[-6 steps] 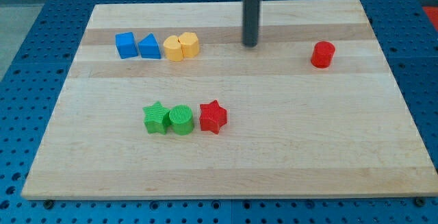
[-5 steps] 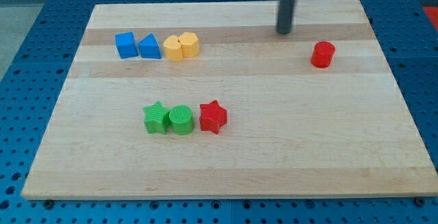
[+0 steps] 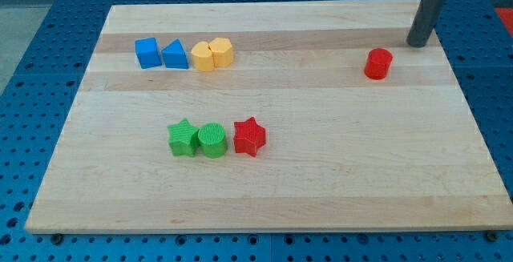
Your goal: Push the red circle closer to the red star
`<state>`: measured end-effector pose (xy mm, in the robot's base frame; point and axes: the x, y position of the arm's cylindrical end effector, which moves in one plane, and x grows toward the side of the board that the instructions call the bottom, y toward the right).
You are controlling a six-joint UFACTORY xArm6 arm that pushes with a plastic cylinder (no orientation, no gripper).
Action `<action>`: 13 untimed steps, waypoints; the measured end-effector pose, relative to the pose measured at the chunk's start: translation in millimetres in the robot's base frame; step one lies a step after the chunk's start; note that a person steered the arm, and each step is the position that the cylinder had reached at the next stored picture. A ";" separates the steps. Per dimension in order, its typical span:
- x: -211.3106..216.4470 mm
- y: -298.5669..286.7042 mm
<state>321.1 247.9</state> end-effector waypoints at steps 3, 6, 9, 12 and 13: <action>48.8 -83.0; 123.3 -163.9; 72.5 -159.5; 61.3 -208.5; 99.4 -218.0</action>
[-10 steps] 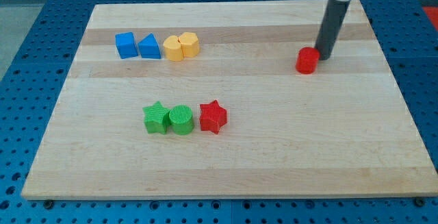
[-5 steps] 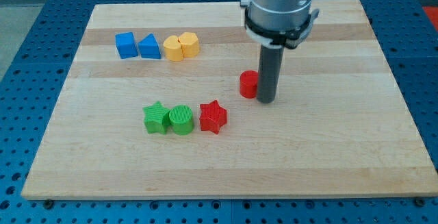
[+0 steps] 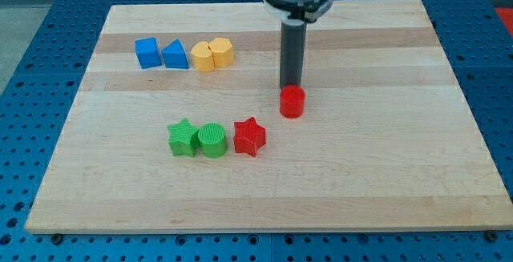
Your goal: Push the red circle closer to the red star
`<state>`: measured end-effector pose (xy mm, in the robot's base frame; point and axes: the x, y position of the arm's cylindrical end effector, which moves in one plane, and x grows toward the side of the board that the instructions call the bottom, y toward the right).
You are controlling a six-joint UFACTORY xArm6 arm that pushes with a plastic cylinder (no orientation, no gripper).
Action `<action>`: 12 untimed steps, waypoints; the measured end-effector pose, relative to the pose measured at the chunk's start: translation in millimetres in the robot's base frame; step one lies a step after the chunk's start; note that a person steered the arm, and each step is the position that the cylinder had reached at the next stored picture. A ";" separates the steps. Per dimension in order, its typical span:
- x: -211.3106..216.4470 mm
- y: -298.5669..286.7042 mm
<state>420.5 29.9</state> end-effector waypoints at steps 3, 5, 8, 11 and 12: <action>54.1 -3.7; 68.3 33.5; 71.3 52.7; 105.3 32.2; 101.7 21.0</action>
